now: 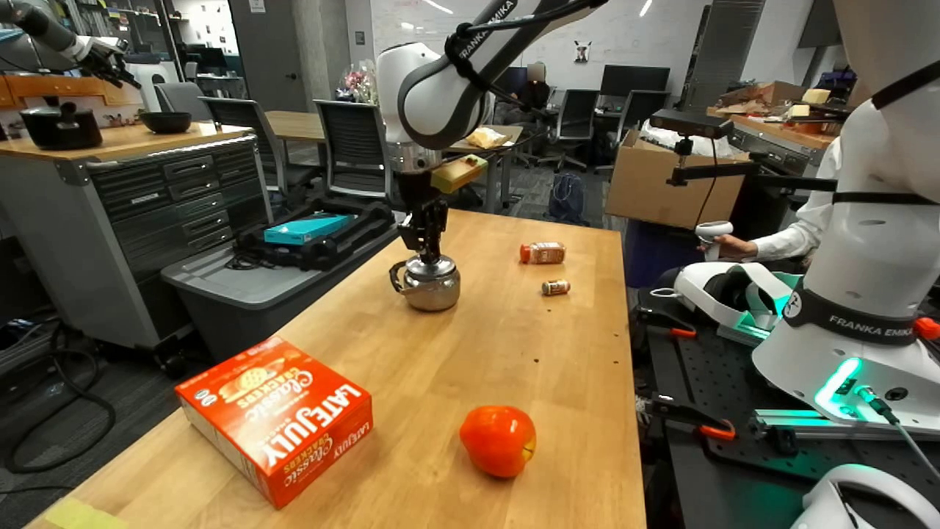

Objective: Place the lid on the teapot

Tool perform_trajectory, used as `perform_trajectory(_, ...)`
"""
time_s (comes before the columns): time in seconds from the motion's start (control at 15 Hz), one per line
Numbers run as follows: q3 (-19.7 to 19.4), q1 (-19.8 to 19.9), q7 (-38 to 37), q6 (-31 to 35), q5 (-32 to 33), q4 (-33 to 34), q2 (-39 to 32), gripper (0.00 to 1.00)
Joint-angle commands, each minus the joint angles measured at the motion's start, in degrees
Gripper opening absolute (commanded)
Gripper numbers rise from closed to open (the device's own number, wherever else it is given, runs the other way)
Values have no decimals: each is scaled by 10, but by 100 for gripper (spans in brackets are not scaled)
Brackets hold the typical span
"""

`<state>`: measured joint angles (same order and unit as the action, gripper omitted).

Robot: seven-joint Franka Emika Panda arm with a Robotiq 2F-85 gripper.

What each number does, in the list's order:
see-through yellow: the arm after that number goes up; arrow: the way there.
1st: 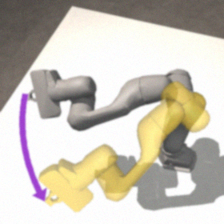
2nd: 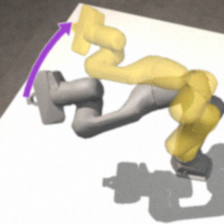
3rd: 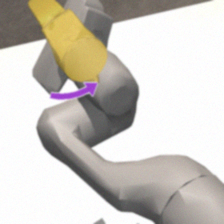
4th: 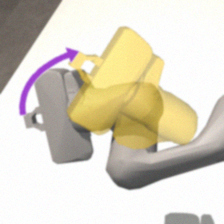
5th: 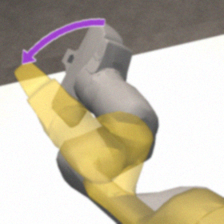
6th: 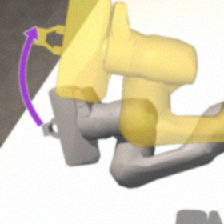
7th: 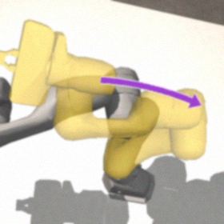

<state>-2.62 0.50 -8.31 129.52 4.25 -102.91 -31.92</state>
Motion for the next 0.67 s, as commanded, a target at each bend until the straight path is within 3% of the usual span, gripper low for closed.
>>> perform_trajectory(0.0, -11, -8, -9, 13, 8, -40, 4, 7)
perform_trajectory(0.6, -15, 2, -7, -10, -5, -34, -2, 7)
